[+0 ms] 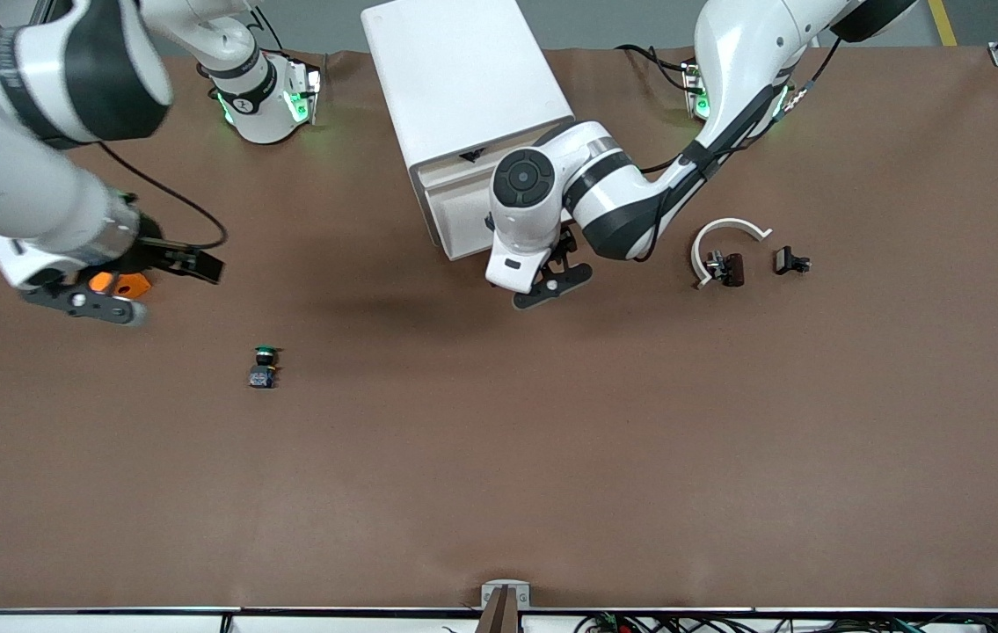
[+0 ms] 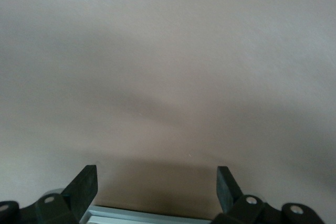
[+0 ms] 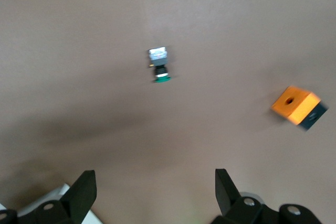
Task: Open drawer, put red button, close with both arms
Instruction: 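Push the drawer front closed with the left gripper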
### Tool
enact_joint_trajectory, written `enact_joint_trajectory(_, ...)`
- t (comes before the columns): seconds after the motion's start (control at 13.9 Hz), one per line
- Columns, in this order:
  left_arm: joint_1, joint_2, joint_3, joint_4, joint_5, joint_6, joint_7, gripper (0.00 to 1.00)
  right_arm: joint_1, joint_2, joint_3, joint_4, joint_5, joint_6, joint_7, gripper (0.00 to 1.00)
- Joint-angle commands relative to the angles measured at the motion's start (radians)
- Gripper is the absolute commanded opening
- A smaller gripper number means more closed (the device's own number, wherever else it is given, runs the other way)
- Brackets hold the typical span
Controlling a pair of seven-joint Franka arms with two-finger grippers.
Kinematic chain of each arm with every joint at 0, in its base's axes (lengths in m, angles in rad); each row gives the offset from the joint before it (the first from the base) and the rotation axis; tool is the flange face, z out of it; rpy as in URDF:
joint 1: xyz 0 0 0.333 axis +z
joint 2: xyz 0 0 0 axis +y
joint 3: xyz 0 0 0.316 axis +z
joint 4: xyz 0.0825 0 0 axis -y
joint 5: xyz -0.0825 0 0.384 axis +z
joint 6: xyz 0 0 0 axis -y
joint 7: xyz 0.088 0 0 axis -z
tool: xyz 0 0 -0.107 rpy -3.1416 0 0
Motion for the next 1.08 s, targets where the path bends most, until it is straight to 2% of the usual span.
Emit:
enact_joint_trajectory(0.0,0.021,-0.007,-0.029,-0.030,0.022,0.055,0.034,1.00,-0.121,-0.023,0.020,0.011,0.004,-0.016,-0.223,1.00)
enact_joint_trajectory(0.14,0.021,-0.007,-0.036,-0.044,0.022,0.082,0.050,1.00,-0.179,-0.016,0.020,0.035,0.003,-0.035,-0.325,1.00)
enact_joint_trajectory(0.5,0.024,0.002,-0.056,-0.078,0.018,0.162,0.058,1.00,-0.259,-0.013,0.020,0.097,-0.020,-0.067,-0.399,1.00)
enact_joint_trajectory(1.01,0.024,0.025,-0.079,-0.085,-0.018,0.176,0.039,1.00,-0.290,-0.010,0.021,0.164,-0.066,-0.141,-0.431,1.00)
